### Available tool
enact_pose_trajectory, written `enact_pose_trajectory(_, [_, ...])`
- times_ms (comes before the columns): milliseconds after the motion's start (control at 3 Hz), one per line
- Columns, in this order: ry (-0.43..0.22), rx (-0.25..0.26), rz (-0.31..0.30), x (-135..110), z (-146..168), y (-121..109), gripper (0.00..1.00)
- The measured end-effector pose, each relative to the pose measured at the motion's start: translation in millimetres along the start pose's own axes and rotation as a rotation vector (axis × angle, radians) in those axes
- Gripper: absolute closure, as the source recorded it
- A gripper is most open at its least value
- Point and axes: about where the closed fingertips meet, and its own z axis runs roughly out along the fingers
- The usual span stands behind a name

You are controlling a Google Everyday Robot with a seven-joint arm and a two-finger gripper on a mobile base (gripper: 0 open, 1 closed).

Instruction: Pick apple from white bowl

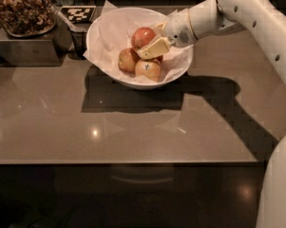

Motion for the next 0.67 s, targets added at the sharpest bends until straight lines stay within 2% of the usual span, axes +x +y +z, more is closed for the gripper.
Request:
enact_pose_trajectory(333, [-0.126, -0.017, 0.032, -20.5, -16.8, 11.2, 1.00])
enact_pose_trajectory(667, [-0.341, -0.099, 0.067, -54.8, -39.2, 32.6, 1.00])
